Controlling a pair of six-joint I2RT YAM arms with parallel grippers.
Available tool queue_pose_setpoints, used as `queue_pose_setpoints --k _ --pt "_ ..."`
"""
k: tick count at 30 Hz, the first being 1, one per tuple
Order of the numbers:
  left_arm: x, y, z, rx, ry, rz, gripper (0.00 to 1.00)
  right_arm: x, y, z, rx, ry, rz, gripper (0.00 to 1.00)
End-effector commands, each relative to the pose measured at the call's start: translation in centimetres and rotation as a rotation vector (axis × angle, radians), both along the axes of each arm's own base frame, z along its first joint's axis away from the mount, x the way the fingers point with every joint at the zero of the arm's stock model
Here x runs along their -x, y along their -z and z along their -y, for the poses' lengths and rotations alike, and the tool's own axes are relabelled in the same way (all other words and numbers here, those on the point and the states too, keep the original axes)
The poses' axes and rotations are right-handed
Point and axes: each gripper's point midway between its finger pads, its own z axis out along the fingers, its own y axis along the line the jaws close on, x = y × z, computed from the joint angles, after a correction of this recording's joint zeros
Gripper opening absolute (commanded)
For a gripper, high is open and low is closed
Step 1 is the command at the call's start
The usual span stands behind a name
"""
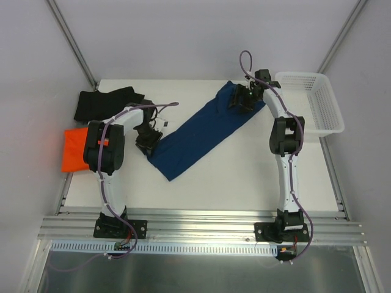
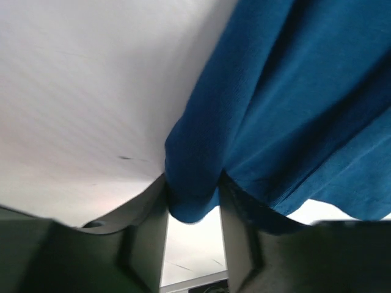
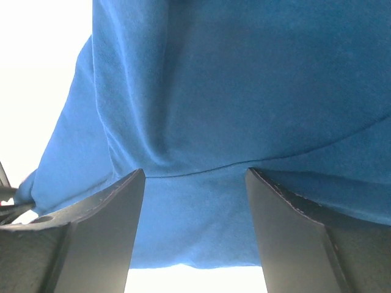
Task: Fold and stack the t-shirts
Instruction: Fold the tshirt
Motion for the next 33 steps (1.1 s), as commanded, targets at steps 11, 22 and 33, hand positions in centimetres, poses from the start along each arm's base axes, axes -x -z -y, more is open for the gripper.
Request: queue_pose_setpoints --k 11,22,33 --pt "14.3 0.1 5.2 0.155 0.025 -0.405 0.00 -3.0 -1.5 -3.8 0.005 -0.044 0.171 0.72" --pt "17.0 -0.8 9.3 0.192 0.162 -0.429 0.00 -4.1 -2.1 -5.5 -0.006 -0.067 0.242 0.71" --pt "17.3 -1.0 13.4 0.216 0.270 -0.436 0.00 -3.6 -1.8 -8.9 -0.039 -0.101 0.242 0.71"
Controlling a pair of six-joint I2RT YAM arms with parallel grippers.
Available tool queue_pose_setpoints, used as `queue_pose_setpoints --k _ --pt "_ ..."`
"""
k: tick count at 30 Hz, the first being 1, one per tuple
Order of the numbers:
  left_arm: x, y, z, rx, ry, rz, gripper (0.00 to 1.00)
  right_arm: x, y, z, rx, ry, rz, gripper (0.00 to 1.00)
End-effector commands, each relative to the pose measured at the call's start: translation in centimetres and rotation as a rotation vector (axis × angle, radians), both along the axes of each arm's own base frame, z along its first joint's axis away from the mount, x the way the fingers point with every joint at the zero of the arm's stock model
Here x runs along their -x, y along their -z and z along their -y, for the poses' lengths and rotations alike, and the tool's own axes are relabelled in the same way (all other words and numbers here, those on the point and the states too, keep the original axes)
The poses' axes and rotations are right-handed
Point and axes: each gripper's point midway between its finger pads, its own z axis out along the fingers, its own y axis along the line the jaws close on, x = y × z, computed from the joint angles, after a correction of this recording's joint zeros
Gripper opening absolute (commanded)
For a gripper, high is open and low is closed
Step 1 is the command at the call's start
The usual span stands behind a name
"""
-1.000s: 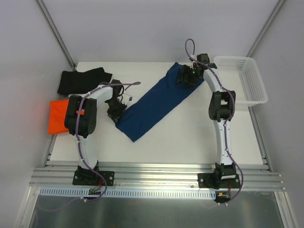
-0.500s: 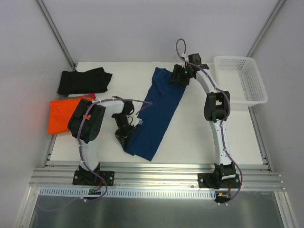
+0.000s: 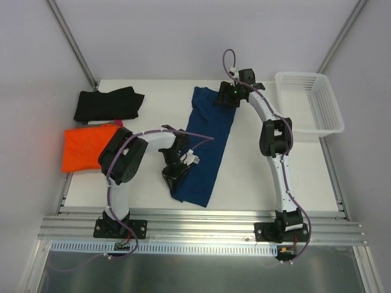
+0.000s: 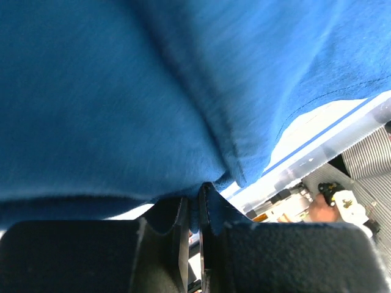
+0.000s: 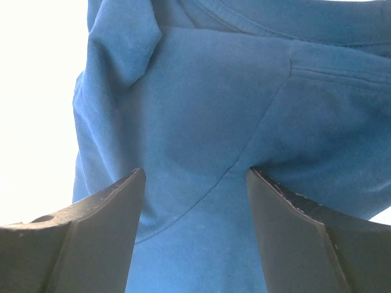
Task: Fold and stack the t-shirts
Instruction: Fold the tshirt
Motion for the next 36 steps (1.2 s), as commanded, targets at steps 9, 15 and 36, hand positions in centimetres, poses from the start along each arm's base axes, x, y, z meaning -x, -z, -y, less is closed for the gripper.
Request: queue_pose_setpoints --k 9,15,36 --pt "1.8 -0.7 4.0 0.058 0.091 -0.042 0.00 -0.7 -2.1 -5.3 -0.056 -0.043 0.090 0.70" --pt "1.5 -0.9 3.7 0.038 0.133 0.015 0.30 -0.3 -4.3 -4.7 -0.035 -0.065 0.124 0.71" --pt "-3.3 -6.9 -0.4 0.200 -0.170 0.216 0.85 31.8 -9.4 2.1 0.031 -0.049 -0.352 0.73"
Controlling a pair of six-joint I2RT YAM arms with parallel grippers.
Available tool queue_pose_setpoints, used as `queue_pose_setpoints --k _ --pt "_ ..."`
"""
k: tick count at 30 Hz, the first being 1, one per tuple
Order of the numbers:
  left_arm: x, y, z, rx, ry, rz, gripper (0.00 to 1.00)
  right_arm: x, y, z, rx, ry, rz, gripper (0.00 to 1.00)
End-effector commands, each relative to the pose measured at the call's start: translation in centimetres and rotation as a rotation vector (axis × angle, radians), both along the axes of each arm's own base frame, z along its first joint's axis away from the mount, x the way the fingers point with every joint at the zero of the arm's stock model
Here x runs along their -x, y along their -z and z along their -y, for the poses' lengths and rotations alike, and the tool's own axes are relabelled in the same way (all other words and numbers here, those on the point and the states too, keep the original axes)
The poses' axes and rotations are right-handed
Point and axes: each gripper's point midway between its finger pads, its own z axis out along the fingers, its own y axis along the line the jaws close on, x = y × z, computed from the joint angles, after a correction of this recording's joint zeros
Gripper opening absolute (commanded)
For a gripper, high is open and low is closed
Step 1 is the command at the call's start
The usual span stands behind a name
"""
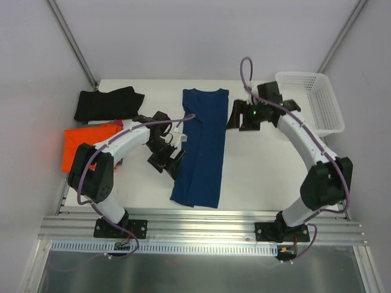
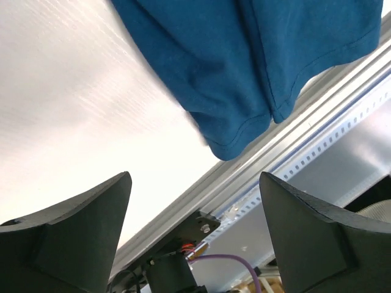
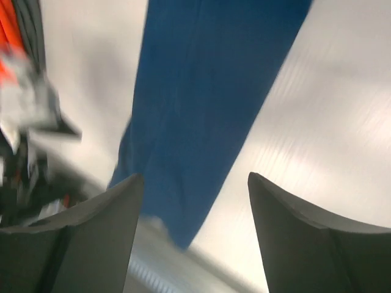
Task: Fold and stack the t-shirts
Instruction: Fold the tshirt
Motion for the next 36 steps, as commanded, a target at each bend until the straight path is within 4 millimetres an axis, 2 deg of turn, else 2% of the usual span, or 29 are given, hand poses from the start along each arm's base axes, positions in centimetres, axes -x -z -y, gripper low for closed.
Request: queue_pose_setpoints --k 1,2,4,5,7,8,11,12,15,18,23,25,29,36 --pt "1.0 -0.1 1.2 0.072 -0.008 -0.076 0.84 10.2 4.0 -2.7 -0.071 -0.023 -0.300 0.73" --pt "1.1 -0.1 1.4 0.085 -0.013 -0.088 0.83 12.9 6.6 -2.3 -0.060 -0.016 -0.383 0.73" --pt "1.7 -0.4 2.0 0.129 -0.021 -0.133 0.82 15.1 7.4 -2.2 -0.071 0.029 -0.421 0.73" --pt "1.9 -0.5 2.1 0.138 -0.026 -0.144 0.81 16.8 9.6 -1.4 -0.054 0.068 -0.490 0.72" --pt "2.1 -0.7 2.5 0.158 -0.043 -0.158 0.79 17.8 10.5 -1.6 -0.084 0.114 -0.536 0.70" --pt "2.2 -0.7 2.5 0.158 -0.051 -0.162 0.77 19.2 11.8 -1.2 -0.072 0.130 -0.585 0.69" --pt "2.5 0.0 2.1 0.150 -0.097 -0.157 0.69 21.1 12.5 -1.9 -0.099 0.131 -0.637 0.68" --pt "3.2 0.5 1.7 0.139 -0.116 -0.172 0.68 22.1 13.3 -2.0 -0.104 0.132 -0.667 0.66" --pt "3.4 1.4 1.4 0.129 -0.138 -0.162 0.66 22.1 14.4 -2.5 -0.129 0.154 -0.638 0.63" --pt "3.4 2.2 1.4 0.122 -0.147 -0.191 0.67 22.0 14.3 -3.1 -0.155 0.154 -0.637 0.61" --pt "2.7 2.6 2.0 0.126 -0.161 -0.234 0.66 21.7 14.4 -4.3 -0.175 0.152 -0.672 0.59" --pt "2.8 2.8 2.1 0.124 -0.163 -0.248 0.66 21.5 14.9 -4.9 -0.177 0.142 -0.688 0.59" --pt "3.2 2.8 2.1 0.131 -0.167 -0.270 0.65 21.3 14.4 -6.4 -0.191 0.104 -0.715 0.59" --pt "3.4 3.1 2.3 0.134 -0.169 -0.296 0.64 23.3 15.2 -6.6 -0.172 0.089 -0.797 0.57"
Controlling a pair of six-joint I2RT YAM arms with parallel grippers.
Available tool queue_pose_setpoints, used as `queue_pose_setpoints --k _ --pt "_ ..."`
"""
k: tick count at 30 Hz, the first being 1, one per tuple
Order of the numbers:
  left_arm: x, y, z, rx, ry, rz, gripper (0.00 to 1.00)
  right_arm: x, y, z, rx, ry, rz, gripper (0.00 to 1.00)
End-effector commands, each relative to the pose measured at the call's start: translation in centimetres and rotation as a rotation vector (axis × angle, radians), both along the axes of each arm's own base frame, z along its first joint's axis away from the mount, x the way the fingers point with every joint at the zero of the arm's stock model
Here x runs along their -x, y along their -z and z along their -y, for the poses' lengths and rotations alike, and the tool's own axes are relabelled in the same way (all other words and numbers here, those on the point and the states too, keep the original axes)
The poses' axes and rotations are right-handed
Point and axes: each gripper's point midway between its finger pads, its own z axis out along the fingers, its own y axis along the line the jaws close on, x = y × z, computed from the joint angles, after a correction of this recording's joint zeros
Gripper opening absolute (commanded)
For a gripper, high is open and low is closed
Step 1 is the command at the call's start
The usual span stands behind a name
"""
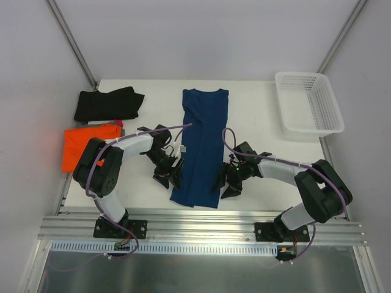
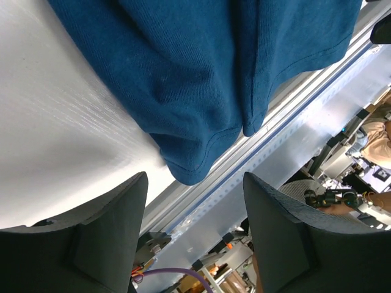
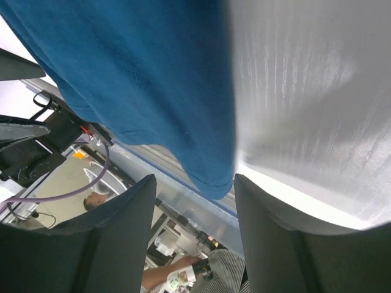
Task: Fold and stack the t-shirts
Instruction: Fold the tshirt
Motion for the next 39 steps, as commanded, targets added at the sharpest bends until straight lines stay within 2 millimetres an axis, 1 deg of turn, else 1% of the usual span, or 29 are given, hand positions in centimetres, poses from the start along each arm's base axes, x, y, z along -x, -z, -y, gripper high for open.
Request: queue_pose_setpoints --k 1,4,10,13,16,17,20,21,23,28,33,34,36,38,39 --pt "-0.2 -0.5 0.5 0.036 -0.018 -0.031 0.63 0.4 -0.5 -0.8 -0.034 0.010 -0.056 0.57" --pt "0.2 -0.4 0.6 0.042 -0.019 -0.047 0.62 1.4 0.1 -0.2 -0.011 0.011 -0.094 0.56" --pt "0.4 -0.3 0.7 0.052 -0.018 -0.069 0.59 3.3 0.4 1.0 0.011 -0.012 -0.126 0.57" --pt "0.6 -0.3 0.8 0.054 -0.017 -0.077 0.59 3.7 0.7 0.9 0.004 -0.015 -0.134 0.55" --pt "1.0 -0.3 0.8 0.058 -0.013 -0.087 0.57 3.4 0.7 0.1 -0.011 -0.034 -0.114 0.54" --pt "1.1 -0.3 0.9 0.062 -0.012 -0.092 0.54 3.2 0.8 -0.2 -0.012 -0.041 -0.110 0.53" --pt "1.9 -0.2 1.1 0.074 -0.009 -0.130 0.51 2.5 1.0 -0.8 -0.008 -0.052 -0.091 0.52" --pt "2.1 -0.1 1.1 0.074 -0.006 -0.139 0.50 1.9 0.8 -1.2 -0.015 -0.054 -0.079 0.52" --pt "2.5 0.1 1.0 0.072 -0.005 -0.154 0.48 1.6 0.9 -1.7 -0.020 -0.064 -0.077 0.51" --pt "3.3 0.1 1.2 0.082 -0.001 -0.192 0.46 1.1 0.5 -2.8 -0.028 -0.087 -0.054 0.50" --pt "3.7 0.8 1.6 0.059 -0.014 -0.260 0.45 1.1 0.4 -3.3 -0.032 -0.102 -0.037 0.48" --pt "3.7 0.7 1.8 0.066 -0.015 -0.269 0.40 1.1 0.4 -3.3 -0.031 -0.102 -0.038 0.47" --pt "3.4 0.8 2.0 0.061 -0.015 -0.274 0.38 1.1 0.4 -3.2 -0.027 -0.109 -0.027 0.47" --pt "3.4 0.8 1.7 0.040 -0.007 -0.271 0.36 1.1 0.3 -3.1 -0.026 -0.109 -0.021 0.47" --pt "3.4 0.7 1.4 0.033 -0.003 -0.259 0.33 1.2 0.3 -3.1 -0.028 -0.112 -0.017 0.47"
